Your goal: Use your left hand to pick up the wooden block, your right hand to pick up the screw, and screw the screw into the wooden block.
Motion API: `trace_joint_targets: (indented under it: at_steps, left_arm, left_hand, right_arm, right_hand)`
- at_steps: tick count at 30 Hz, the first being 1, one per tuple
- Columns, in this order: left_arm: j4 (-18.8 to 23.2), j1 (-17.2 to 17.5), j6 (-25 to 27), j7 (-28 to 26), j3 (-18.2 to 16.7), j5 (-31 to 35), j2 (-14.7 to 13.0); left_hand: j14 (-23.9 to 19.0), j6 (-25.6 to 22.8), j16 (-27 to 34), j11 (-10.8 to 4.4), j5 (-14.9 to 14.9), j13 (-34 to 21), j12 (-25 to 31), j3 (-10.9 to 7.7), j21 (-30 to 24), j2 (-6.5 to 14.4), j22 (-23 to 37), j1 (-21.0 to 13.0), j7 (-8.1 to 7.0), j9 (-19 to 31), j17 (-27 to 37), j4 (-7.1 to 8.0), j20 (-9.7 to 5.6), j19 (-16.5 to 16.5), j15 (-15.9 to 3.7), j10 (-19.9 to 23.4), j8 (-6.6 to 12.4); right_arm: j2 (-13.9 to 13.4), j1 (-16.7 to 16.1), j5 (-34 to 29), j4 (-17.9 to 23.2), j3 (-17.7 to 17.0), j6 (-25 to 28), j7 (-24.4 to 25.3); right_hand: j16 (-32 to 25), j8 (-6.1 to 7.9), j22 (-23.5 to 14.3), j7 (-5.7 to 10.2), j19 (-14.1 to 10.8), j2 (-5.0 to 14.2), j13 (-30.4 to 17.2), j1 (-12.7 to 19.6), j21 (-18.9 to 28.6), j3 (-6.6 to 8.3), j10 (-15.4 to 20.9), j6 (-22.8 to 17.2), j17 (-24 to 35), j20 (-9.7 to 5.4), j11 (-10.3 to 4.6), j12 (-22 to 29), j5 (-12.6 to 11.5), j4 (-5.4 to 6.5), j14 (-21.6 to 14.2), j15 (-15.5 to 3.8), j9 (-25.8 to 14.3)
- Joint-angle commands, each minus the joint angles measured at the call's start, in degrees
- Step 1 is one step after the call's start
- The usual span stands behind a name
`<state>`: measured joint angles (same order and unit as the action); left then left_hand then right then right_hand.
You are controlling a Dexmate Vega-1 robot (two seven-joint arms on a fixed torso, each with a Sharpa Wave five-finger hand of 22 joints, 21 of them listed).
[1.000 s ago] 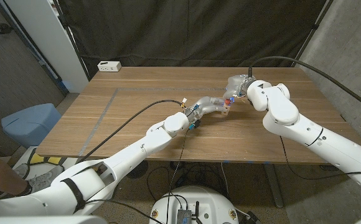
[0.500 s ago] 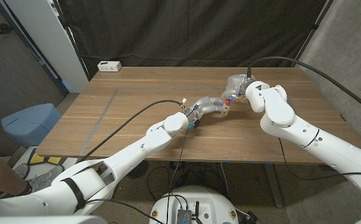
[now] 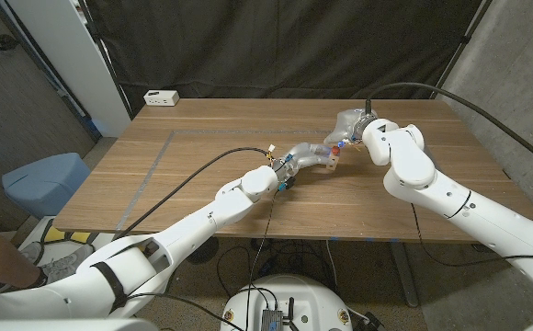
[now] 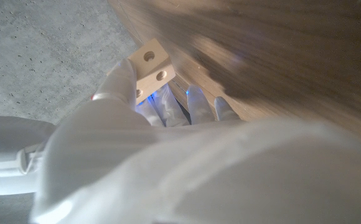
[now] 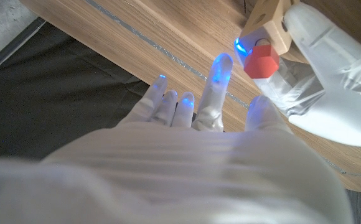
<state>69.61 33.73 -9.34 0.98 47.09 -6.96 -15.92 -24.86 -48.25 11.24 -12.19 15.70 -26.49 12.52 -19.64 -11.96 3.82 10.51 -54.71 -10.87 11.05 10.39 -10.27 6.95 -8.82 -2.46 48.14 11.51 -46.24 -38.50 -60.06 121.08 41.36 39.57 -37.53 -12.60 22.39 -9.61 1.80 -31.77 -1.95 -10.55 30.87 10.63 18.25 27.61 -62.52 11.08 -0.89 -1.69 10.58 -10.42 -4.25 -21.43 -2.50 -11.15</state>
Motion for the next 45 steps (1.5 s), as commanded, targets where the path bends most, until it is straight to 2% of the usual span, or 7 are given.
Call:
trace_joint_targets:
  at_steps: [1,8,13,15,26,33,45]
  left_arm:
    - [0.01,-0.08,-0.08,0.31,0.01,-0.07,-0.02]
    - [0.2,0.0,0.04,0.32,0.0,-0.1,-0.05]
    - [0.34,0.1,0.13,0.17,-0.01,-0.05,-0.07]
    - [0.43,0.13,0.2,0.14,0.0,-0.02,-0.11]
    - [0.5,0.18,0.32,0.12,-0.01,-0.07,-0.12]
    - [0.36,0.1,0.37,0.13,-0.01,-0.09,-0.07]
    - [-0.23,-0.15,0.13,0.45,0.05,-0.2,0.08]
  left_hand:
    - [-0.23,-2.05,0.02,0.11,0.38,-2.38,0.42,-1.92,-0.16,0.77,0.19,0.16,1.8,0.28,0.18,1.54,0.02,-0.34,-1.96,0.52,0.34]
    - [-0.23,-2.08,0.02,0.12,0.4,-2.37,0.4,-1.96,-0.17,0.77,0.19,0.2,1.81,0.28,0.17,1.53,0.0,-0.36,-1.93,0.49,0.35]
    - [-0.2,-2.06,0.0,0.19,0.43,-2.37,0.4,-2.03,-0.17,0.79,0.19,0.15,1.7,0.28,0.16,1.47,0.04,-0.35,-1.99,0.45,0.34]
    - [-0.19,-2.03,0.0,0.2,0.43,-2.36,0.41,-2.03,-0.17,0.77,0.2,0.19,1.65,0.28,0.16,1.48,0.06,-0.36,-1.99,0.5,0.33]
    - [-0.21,-2.07,0.01,0.14,0.47,-2.33,0.42,-2.09,-0.17,0.77,0.2,0.27,1.7,0.28,0.16,1.48,-0.03,-0.36,-2.01,0.53,0.35]
    - [-0.18,-2.01,0.02,0.12,0.47,-2.34,0.43,-2.1,-0.18,0.73,0.2,0.25,1.72,0.28,0.16,1.42,-0.02,-0.38,-1.98,0.52,0.33]
    - [-0.23,-1.96,0.06,0.09,0.49,-2.31,0.4,-2.12,-0.18,0.74,0.2,0.35,1.62,0.28,0.17,1.44,0.04,-0.39,-1.98,0.45,0.31]
  right_arm:
    - [-0.49,-0.46,2.28,1.4,-1.63,-1.3,-1.42]
    - [-1.45,-0.54,5.57,2.4,-2.78,-2.75,-1.4]
    - [-2.46,-0.19,7.62,3.16,-3.2,-3.61,-2.14]
    - [-2.83,-0.11,8.21,3.38,-3.28,-3.85,-2.25]
    - [-4.59,0.94,9.45,4.53,-2.79,-4.39,-4.56]
    - [-5.41,1.46,9.2,4.96,-2.39,-4.49,-6.33]
    - [-5.63,1.96,7.43,4.94,-1.62,-4.26,-8.92]
  right_hand:
    - [0.59,-1.85,-0.18,-0.21,1.27,-0.17,-0.32,-1.34,-0.13,-0.68,-1.29,3.98,0.29,0.53,1.81,-0.28,-0.06,-0.08,0.96,0.71,-0.4]
    - [1.53,-4.54,-0.14,-0.04,3.24,-0.7,-0.4,-1.98,-0.22,-1.0,-4.43,9.68,0.07,2.08,2.63,-0.46,-0.09,-0.81,3.28,2.22,-0.7]
    - [1.81,-6.23,-0.12,-0.28,4.53,-1.13,-0.45,-1.74,-0.26,-0.78,-7.06,13.13,-0.1,2.88,2.17,-0.57,-0.14,-1.71,4.55,3.14,-0.87]
    - [1.98,-6.65,-0.11,-0.19,4.79,-1.22,-0.47,-1.64,-0.27,-0.71,-7.49,14.03,-0.13,3.08,2.89,-0.52,-0.14,-1.92,5.2,3.28,-0.91]
    - [2.11,-9.53,-0.06,0.77,6.71,-2.03,-0.59,2.78,-0.14,1.19,-13.34,21.24,-0.32,4.72,2.3,-0.5,-0.04,-5.04,9.38,3.76,-1.42]
    - [2.27,-10.48,-0.04,1.15,7.65,-2.76,-0.66,5.67,-0.23,2.27,-16.04,25.23,-0.29,5.34,1.98,-0.5,-0.06,-5.83,11.59,4.18,-1.85]
    - [2.11,-10.56,-0.03,0.97,8.55,-3.83,-0.74,9.36,-0.21,3.54,-18.86,28.16,-0.23,5.76,2.09,-0.45,-0.24,-6.22,13.36,5.52,-2.31]
